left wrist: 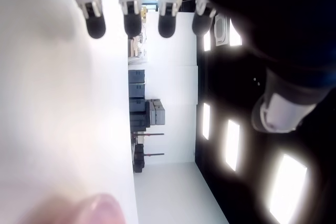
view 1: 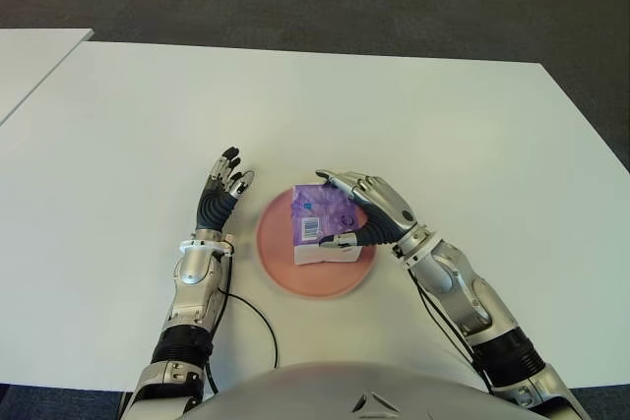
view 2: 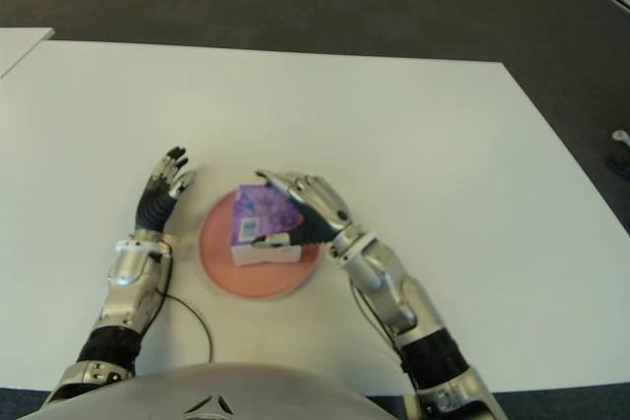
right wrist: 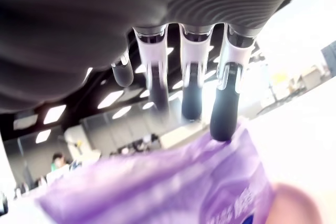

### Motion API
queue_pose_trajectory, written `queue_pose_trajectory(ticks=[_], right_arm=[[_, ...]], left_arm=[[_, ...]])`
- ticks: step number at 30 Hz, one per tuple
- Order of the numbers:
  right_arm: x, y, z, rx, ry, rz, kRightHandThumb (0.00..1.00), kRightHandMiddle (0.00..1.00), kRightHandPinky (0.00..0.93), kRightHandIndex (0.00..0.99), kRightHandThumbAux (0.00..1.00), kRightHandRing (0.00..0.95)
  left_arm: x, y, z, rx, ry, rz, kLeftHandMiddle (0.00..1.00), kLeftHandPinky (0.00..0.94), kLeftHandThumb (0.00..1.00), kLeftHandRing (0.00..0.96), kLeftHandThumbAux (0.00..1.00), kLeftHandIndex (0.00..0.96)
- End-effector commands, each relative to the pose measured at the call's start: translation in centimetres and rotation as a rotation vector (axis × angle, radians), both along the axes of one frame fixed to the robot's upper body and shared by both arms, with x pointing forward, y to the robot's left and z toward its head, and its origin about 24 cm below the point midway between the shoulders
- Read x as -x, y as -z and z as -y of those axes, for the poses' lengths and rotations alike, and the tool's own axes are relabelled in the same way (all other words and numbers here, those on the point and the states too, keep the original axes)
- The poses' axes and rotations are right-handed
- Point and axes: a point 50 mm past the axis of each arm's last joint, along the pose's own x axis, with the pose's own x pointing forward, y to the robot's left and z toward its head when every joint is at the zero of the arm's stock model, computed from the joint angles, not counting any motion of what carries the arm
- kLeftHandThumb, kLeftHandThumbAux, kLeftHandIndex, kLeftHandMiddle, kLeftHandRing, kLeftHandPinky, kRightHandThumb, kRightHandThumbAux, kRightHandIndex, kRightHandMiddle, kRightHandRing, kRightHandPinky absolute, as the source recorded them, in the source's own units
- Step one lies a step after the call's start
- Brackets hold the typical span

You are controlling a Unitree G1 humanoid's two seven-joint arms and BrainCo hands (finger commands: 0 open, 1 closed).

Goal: Put the tissue paper into the plate.

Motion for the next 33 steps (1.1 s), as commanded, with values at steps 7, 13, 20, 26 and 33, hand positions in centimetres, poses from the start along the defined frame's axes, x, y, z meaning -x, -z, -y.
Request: queue_pose_trajectory(ticks=[7,13,20,26,33], right_arm=[[0.1,-2.4,1.7,-0.230,-0.016,-0.142,0.124,0.000,0.000,0.000,0.245,0.000],[0.3,-3.4,2.1,-0.268,-0.066,-0.241,0.131,0.000,0.000,0.000,0.222,0.000],[-0.1,-4.5,2.5,-0.301,-0.107,-0.295,0.140,0.000,0.000,0.000,0.206,0.000],[-0.4,-4.7,2.6,-0.379,-0.150,-0.299,0.175,0.000,0.000,0.000,0.209,0.000],[-1.1,-5.0,3.6,-0.541,-0.121,-0.290,0.169,0.000,0.000,0.000,0.287,0.000]], left_arm=[[0.8,1.7,0.2,0.024,-0.011,-0.095,0.000,0.000,0.000,0.000,0.540,0.000],[0.7,1.6,0.2,0.021,-0.008,-0.095,0.000,0.000,0.000,0.000,0.541,0.000],[0.7,1.7,0.4,0.023,-0.009,-0.094,0.000,0.000,0.000,0.000,0.543,0.000],[0.7,1.7,0.4,0.022,-0.012,-0.092,0.000,0.000,0.000,0.000,0.548,0.000],[0.7,1.8,0.4,0.019,-0.015,-0.101,0.000,0.000,0.000,0.000,0.547,0.000]])
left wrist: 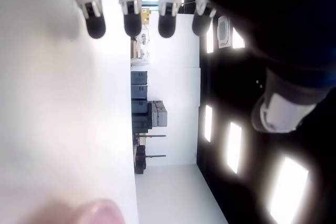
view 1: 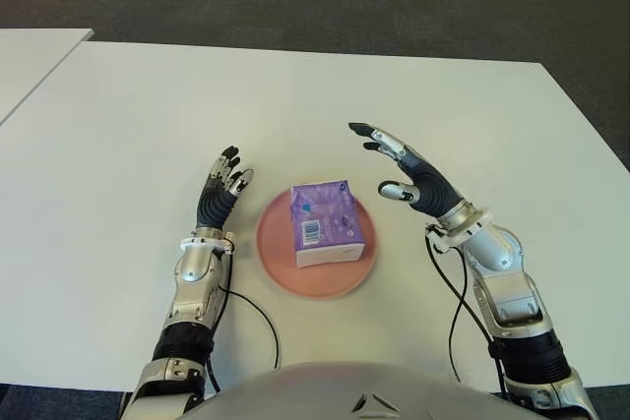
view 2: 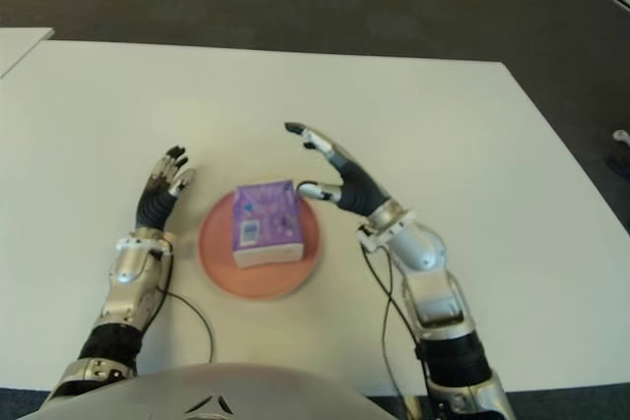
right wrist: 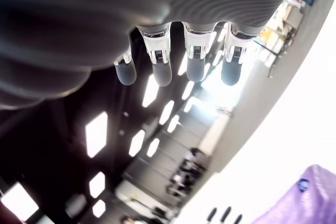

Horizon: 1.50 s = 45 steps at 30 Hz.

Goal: Put the tissue paper into the plate.

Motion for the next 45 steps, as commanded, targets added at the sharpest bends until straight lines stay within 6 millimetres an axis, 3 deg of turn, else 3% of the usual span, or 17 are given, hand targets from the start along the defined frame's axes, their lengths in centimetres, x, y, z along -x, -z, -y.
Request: queue_pose_trajectory(ticks=[1,4,7,13,19,26,45], right_arm=[[-0.8,0.0,0.9,-0.105,0.041,-0.029,0.166,0.000,0.000,0.000,0.291,0.000],[-1.9,-1.0,2.0,-0.160,0.062,-0.020,0.149,0.000,0.000,0.000,0.295,0.000],[-1.7,-1.1,2.9,-0.188,0.075,-0.021,0.136,0.000,0.000,0.000,0.291,0.000],[-1.8,0.5,5.0,-0.434,0.138,-0.088,0.105,0.000,0.000,0.000,0.297,0.000],[-1.8,3.3,4.5,-0.607,0.275,-0.117,0.053,0.000,0.000,0.000,0.366,0.000],[-1.3,5.7,4.0,-0.678,0.427,-0.127,0.006,0.000,0.000,0.000,0.453,0.000],[-1.2,5.9,3.8,-0.682,0.445,-0.111,0.000,0.000,0.000,0.000,0.475,0.000]], left_arm=[[1.0,1.8,0.1,0.010,-0.016,-0.100,0.000,0.000,0.000,0.000,0.547,0.000],[1.0,1.8,0.1,0.010,-0.015,-0.098,0.000,0.000,0.000,0.000,0.547,0.000],[1.0,1.8,0.1,0.010,-0.014,-0.095,0.000,0.000,0.000,0.000,0.546,0.000],[1.1,1.7,0.1,0.013,-0.010,-0.087,0.000,0.000,0.000,0.000,0.543,0.000],[1.2,1.7,0.1,0.019,-0.009,-0.085,0.000,0.000,0.000,0.000,0.543,0.000],[1.3,1.8,0.0,0.014,-0.012,-0.090,0.000,0.000,0.000,0.000,0.548,0.000],[1.4,1.7,-0.1,0.011,-0.016,-0.096,0.000,0.000,0.000,0.000,0.537,0.000]])
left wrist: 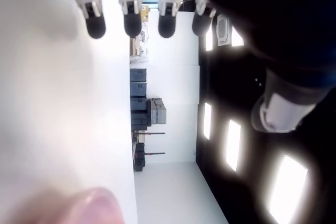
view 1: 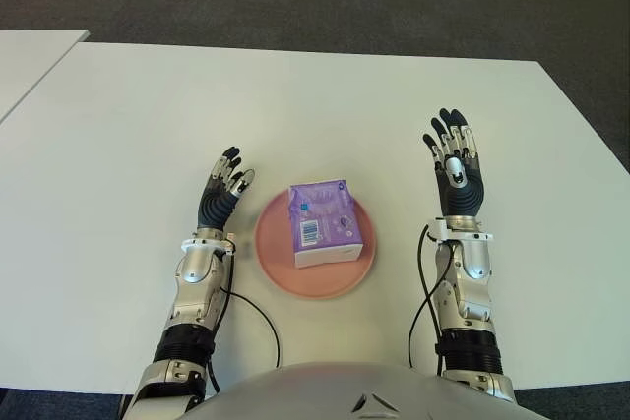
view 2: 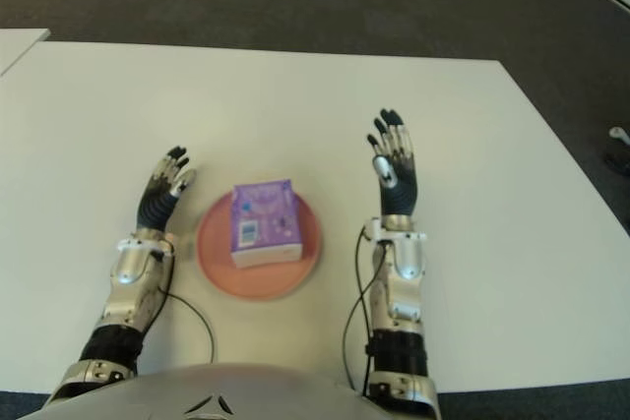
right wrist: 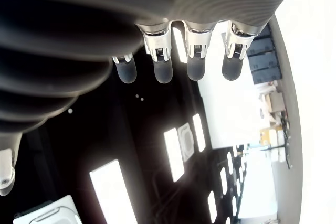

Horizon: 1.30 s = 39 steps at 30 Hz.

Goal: Put the tissue paper into the plate.

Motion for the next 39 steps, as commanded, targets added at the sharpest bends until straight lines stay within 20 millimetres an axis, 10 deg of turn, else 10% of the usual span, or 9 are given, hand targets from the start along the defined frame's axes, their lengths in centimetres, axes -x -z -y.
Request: queue_pose_trajectory(ticks=[1,19,25,39], right_arm=[[0.2,0.4,0.0,-0.003,0.011,-0.014,0.000,0.000,0.000,0.000,0.475,0.000],[0.1,0.4,-0.1,-0.003,0.011,-0.014,0.000,0.000,0.000,0.000,0.475,0.000],[0.7,9.7,-2.2,-0.006,0.040,-0.449,0.000,0.000,0.000,0.000,0.525,0.000],[0.6,10.7,-3.4,0.018,0.029,-0.502,0.000,0.000,0.000,0.000,0.574,0.000]], left_arm=[[1.2,1.8,-0.1,0.010,-0.012,-0.099,0.000,0.000,0.000,0.000,0.537,0.000],[1.2,1.8,-0.2,0.000,-0.018,-0.111,0.000,0.000,0.000,0.000,0.534,0.000],[1.2,1.7,-0.2,-0.002,-0.011,-0.100,0.000,0.000,0.000,0.000,0.537,0.000],[1.3,1.5,-0.2,0.003,-0.001,-0.090,0.000,0.000,0.000,0.000,0.531,0.000]])
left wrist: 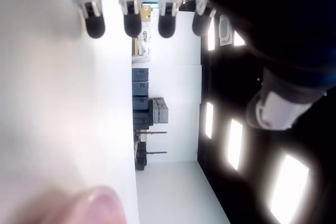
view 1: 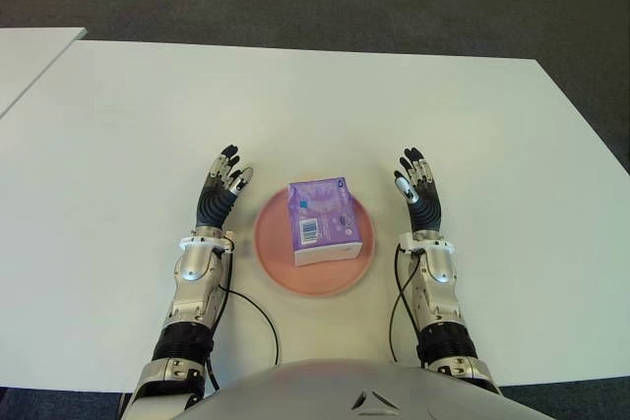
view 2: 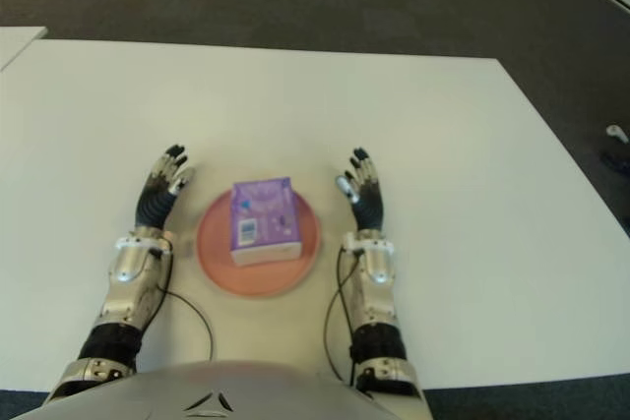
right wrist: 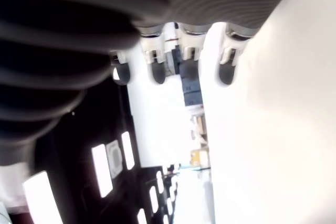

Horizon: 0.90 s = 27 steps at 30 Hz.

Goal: Put the tissue paper into the plate.

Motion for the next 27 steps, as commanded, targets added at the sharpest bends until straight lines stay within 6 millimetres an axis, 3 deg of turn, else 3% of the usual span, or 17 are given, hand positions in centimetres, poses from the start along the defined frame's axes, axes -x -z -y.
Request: queue_pose_trajectory(ticks=[1,27], right_arm=[[1.52,2.58,-1.00,-0.017,-0.001,-0.138,0.000,0.000,0.000,0.000,0.574,0.000],[1.56,2.92,-1.00,-0.002,-0.003,-0.185,0.000,0.000,0.000,0.000,0.588,0.000]], left_arm=[[1.15,1.50,-0.09,0.009,-0.002,-0.081,0.000,0.000,0.000,0.000,0.530,0.000],[1.25,1.44,-0.05,0.005,0.002,-0.076,0.000,0.000,0.000,0.000,0.525,0.000]])
